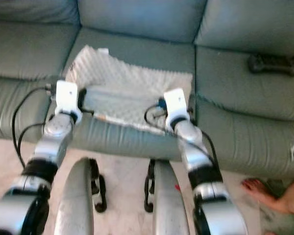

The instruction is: Move the pillow to the sofa

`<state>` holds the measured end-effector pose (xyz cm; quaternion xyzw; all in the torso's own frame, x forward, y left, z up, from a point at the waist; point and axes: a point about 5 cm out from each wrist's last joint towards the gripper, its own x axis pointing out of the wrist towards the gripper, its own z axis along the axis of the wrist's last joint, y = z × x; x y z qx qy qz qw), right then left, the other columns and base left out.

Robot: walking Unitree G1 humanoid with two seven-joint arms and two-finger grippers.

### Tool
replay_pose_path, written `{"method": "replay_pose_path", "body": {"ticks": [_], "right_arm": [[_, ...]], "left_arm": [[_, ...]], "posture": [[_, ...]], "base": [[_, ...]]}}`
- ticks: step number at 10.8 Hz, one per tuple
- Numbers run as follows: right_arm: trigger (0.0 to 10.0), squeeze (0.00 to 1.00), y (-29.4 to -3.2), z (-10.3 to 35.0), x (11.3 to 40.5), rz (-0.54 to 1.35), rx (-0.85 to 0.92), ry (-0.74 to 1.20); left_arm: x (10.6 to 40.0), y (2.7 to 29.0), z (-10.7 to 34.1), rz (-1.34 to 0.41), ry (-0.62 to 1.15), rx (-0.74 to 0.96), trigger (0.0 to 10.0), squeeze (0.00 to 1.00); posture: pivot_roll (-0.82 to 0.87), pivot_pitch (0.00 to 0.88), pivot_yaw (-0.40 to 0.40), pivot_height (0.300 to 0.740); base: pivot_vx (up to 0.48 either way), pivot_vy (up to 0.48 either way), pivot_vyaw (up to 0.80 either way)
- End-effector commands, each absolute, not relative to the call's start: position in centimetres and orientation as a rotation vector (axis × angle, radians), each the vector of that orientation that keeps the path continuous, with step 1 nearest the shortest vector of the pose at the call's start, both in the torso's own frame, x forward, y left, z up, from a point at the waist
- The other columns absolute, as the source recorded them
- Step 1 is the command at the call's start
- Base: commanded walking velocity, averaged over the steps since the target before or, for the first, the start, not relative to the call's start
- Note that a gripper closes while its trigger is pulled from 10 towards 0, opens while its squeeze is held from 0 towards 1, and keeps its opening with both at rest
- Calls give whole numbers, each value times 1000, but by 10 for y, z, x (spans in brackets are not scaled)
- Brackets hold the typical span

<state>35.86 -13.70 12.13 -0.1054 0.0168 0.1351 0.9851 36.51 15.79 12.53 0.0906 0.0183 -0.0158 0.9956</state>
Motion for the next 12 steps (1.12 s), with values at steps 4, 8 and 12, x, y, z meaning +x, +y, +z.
{"method": "replay_pose_path", "body": {"ticks": [4, 8, 12], "right_arm": [[10000, 1000, -165, 122, 364, 201, -190, 18], [10000, 1000, -157, 103, 353, 201, -188, 35], [10000, 1000, -138, 102, 348, 227, -173, -7]], "left_arm": [[365, 170, 112, 65, 57, 197, 10000, 996], [367, 175, 113, 88, 34, 178, 10000, 1000], [362, 171, 105, 110, 36, 172, 10000, 1000]], "posture": [[-55, 367, -49, 627], [-61, 372, -53, 627], [-72, 375, -63, 627]], "base": [[0, 0, 0], [0, 0, 0], [0, 0, 0]]}}
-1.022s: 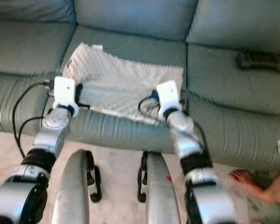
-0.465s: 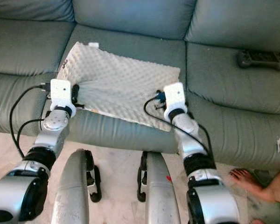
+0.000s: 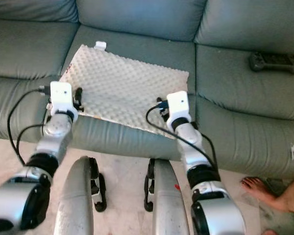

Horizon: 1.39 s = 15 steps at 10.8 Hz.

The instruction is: Move the pillow to the sofa

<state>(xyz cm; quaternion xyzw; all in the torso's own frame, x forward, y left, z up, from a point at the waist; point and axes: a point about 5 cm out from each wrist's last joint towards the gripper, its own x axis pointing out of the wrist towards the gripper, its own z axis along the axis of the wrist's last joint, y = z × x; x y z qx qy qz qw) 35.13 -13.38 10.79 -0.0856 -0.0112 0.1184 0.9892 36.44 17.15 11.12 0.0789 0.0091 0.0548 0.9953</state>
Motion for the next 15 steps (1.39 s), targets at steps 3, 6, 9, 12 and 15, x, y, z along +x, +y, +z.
{"method": "replay_pose_path", "body": {"ticks": [3, 6, 9, 12, 15], "right_arm": [[10000, 1000, -121, 103, 345, 289, -115, -9], [10000, 1000, -99, 93, 339, 490, -80, 84], [10000, 1000, -116, 68, 326, 483, -165, 237], [10000, 1000, -139, 75, 329, 397, -176, 186], [10000, 1000, -129, 116, 342, 333, -159, -56]], "left_arm": [[348, 173, 92, 125, 55, 148, 10000, 1000], [351, 183, 120, 169, -57, 137, 10000, 1000], [348, 194, 138, 213, -112, 145, 10000, 1000], [346, 197, 139, 219, -99, 168, 10000, 0], [343, 200, 146, 215, -118, 164, 10000, 0]], "posture": [[-65, 372, -68, 627], [-54, 368, -66, 627], [-49, 366, -61, 627], [-51, 358, -51, 627], [-30, 334, -54, 627]], "base": [[0, 0, 0], [0, 0, 0], [0, 0, 0], [0, 0, 0], [0, 0, 0]]}}
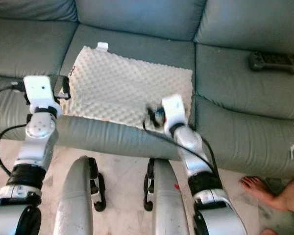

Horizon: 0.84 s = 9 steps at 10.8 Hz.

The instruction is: Move the pillow to the sofa

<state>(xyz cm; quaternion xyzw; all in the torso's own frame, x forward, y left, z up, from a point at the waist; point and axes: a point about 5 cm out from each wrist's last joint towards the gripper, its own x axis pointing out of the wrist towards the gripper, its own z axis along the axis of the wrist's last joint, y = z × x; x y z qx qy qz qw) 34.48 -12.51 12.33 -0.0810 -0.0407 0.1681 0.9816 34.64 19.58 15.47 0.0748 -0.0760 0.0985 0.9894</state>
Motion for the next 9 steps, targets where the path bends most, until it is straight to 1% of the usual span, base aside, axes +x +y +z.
{"method": "replay_pose_path", "body": {"ticks": [1, 3, 5, 6, 7, 8, 9], "right_arm": [[10000, 1000, -124, 127, 342, 323, -132, -122], [10000, 1000, -122, 132, 335, 280, -108, -178], [10000, 1000, -133, 124, 317, 225, -92, -174], [10000, 0, -146, 107, 296, 164, -47, -98], [10000, 0, -150, 104, 287, 135, -27, -83], [10000, 0, -151, 105, 287, 109, -50, -78], [10000, 0, -150, 106, 289, 110, -48, -78]], "left_arm": [[339, 200, 147, 191, -125, 133, 10000, 1000], [325, 196, 143, 134, -164, 107, 10000, 1000], [310, 203, 133, 152, -141, 124, 10000, 1000], [292, 195, 122, 89, -116, 115, 10000, 0], [286, 185, 115, 46, -98, 112, 10000, 0], [285, 172, 112, 33, -85, 83, 10000, 0], [286, 169, 112, 29, -81, 73, 10000, 0]], "posture": [[-23, 320, -53, 627], [-26, 267, -41, 627], [-24, 214, -43, 627], [-22, 181, -49, 627], [-26, 171, -51, 636], [-39, 173, -53, 655], [-40, 176, -55, 665]], "base": [[0, 0, 0], [0, 0, 0], [0, 0, 0], [0, 0, 0], [0, 0, 0], [0, 0, 0], [0, 0, 0]]}}
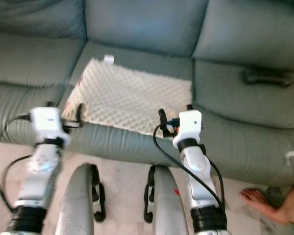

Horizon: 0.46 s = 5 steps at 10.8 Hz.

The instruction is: Move the pillow to the sofa

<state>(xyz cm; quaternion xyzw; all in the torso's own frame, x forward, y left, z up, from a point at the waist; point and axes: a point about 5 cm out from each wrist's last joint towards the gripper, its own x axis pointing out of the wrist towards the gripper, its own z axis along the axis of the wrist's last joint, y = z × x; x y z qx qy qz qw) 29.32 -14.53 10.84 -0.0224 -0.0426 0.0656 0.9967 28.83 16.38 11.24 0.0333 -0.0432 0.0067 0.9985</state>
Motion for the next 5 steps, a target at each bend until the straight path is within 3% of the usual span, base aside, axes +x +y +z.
{"method": "replay_pose_path", "body": {"ticks": [1, 5], "right_arm": [[10000, 0, -150, 112, 293, 111, -48, -84], [10000, 0, -150, 118, 298, 113, -59, -87]], "left_arm": [[287, 163, 114, 14, -83, 63, 10000, 0], [288, 159, 111, 53, -47, 77, 10000, 0]], "posture": [[-38, 182, -63, 684], [-27, 187, -76, 740]], "base": [[0, 0, 0], [0, 0, 0]]}}
